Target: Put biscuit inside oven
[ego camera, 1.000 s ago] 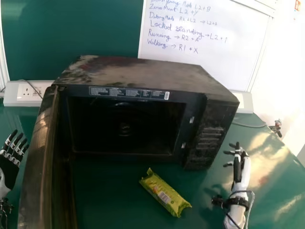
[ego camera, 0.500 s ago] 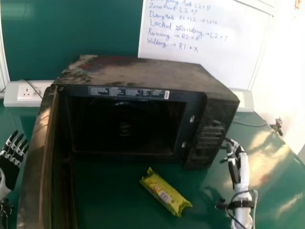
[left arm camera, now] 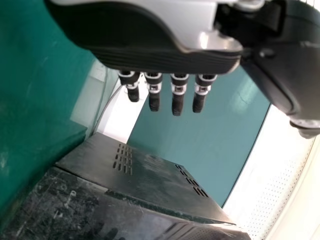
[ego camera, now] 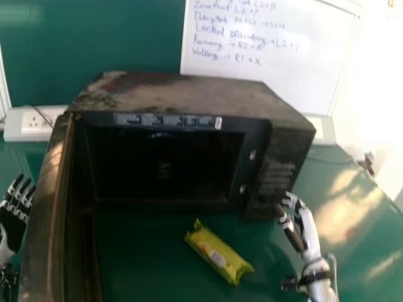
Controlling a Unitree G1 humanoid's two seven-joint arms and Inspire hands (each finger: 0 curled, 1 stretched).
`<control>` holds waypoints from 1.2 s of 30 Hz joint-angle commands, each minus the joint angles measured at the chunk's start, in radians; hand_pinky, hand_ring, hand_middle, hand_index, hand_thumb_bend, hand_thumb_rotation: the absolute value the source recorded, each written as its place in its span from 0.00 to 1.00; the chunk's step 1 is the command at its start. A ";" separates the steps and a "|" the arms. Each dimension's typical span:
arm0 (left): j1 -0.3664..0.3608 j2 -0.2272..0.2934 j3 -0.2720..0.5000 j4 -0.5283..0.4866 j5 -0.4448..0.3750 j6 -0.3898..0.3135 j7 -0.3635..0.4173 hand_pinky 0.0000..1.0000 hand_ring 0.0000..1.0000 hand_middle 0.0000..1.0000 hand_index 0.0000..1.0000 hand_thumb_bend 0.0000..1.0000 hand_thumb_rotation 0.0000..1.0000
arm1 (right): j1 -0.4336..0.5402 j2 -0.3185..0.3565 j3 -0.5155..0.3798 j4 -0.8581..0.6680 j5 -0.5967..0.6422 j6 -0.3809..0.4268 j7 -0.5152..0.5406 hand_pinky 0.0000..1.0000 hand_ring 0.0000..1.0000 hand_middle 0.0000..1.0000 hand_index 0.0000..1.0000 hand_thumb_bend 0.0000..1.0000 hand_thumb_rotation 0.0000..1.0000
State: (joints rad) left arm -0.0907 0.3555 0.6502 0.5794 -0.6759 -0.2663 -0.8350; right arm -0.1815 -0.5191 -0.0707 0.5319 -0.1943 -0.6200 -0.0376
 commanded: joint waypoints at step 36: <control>0.016 -0.055 -0.012 0.027 -0.003 0.000 0.011 0.00 0.65 0.73 0.90 0.00 0.00 | 0.156 -0.087 0.033 -0.539 -0.169 0.327 0.236 0.77 0.89 0.92 0.97 1.00 0.73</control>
State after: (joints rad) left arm -0.0964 0.3480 0.6492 0.5770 -0.6749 -0.2666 -0.8272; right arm -0.0288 -0.5923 -0.0430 0.0121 -0.3627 -0.2977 0.1847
